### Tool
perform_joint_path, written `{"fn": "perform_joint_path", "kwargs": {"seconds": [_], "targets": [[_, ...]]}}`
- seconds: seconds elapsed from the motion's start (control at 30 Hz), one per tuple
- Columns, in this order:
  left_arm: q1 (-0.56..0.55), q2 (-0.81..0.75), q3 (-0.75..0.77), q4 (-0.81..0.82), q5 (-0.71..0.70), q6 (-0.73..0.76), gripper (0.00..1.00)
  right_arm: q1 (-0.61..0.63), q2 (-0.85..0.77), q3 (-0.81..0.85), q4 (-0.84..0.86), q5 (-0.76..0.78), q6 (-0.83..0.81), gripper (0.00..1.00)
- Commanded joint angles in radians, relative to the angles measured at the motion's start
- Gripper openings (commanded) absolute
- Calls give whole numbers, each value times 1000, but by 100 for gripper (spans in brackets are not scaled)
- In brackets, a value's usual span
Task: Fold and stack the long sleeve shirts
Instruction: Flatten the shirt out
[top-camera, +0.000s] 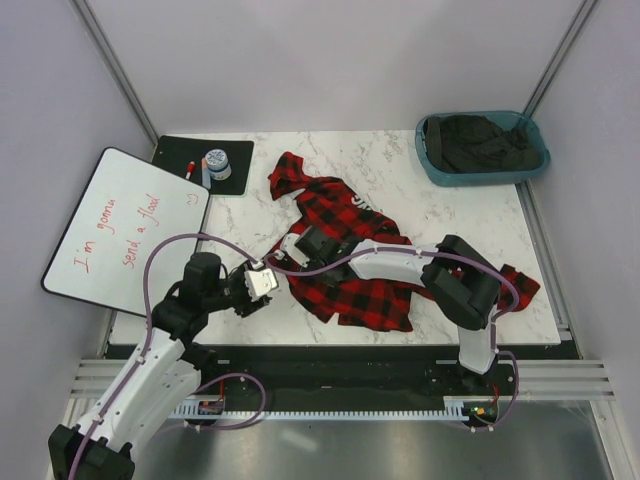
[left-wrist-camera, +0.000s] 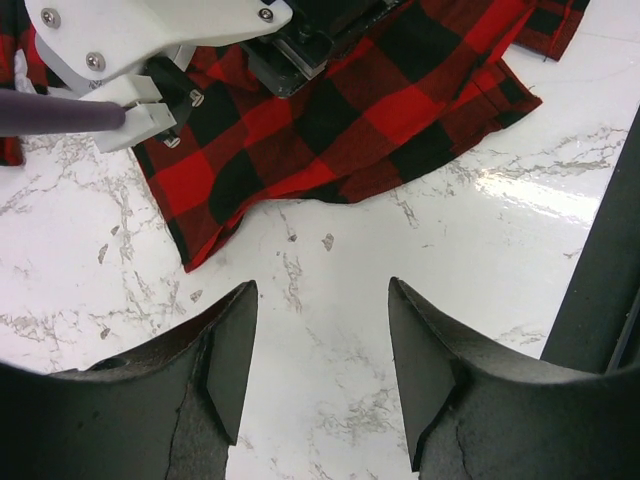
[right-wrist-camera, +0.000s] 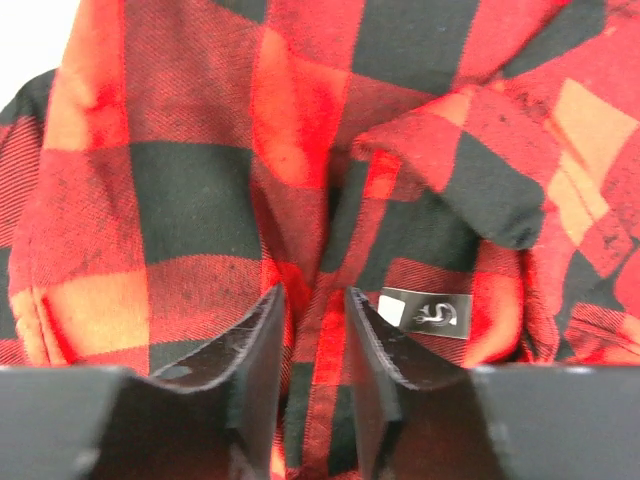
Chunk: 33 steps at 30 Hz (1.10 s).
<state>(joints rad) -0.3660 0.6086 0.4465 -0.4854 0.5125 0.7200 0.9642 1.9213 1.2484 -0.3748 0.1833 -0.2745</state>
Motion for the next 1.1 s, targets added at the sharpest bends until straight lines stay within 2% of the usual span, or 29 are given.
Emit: {"fn": "perform_joint_path", "kwargs": {"seconds": [0.0, 0.13, 0.27, 0.3, 0.33, 0.37, 0.4, 0.5, 0.63, 0.87, 1.07], "targets": [[-1, -6, 3, 8, -5, -25, 62, 7, 25, 39, -13, 82, 3, 34], [-2, -7, -3, 2, 11, 9, 62, 7, -39, 80, -55, 61, 1, 24], [-2, 49, 11, -1, 23, 30, 61, -1, -76, 114, -114, 50, -28, 18], [-1, 62, 21, -1, 30, 30, 60, -4, -85, 117, -121, 44, -41, 15], [-2, 72, 26, -1, 35, 33, 60, -10, -88, 120, -122, 42, -46, 6], [-2, 94, 32, -1, 40, 38, 58, -15, -93, 120, -130, 41, -52, 1], [-2, 105, 40, 2, 56, 38, 57, -22, -96, 123, -134, 41, -54, 0], [-2, 134, 43, 7, 83, 48, 53, -67, -119, 154, -162, -1, -52, 0], [-5, 172, 37, 24, 87, 71, 53, -140, -136, 232, -220, -89, -64, 0], [-10, 232, 54, 48, 69, 62, 54, -154, -94, 221, -279, -290, -72, 3], [-10, 178, 25, 38, 41, 52, 54, -154, -67, 134, -257, -300, -69, 21]]}}
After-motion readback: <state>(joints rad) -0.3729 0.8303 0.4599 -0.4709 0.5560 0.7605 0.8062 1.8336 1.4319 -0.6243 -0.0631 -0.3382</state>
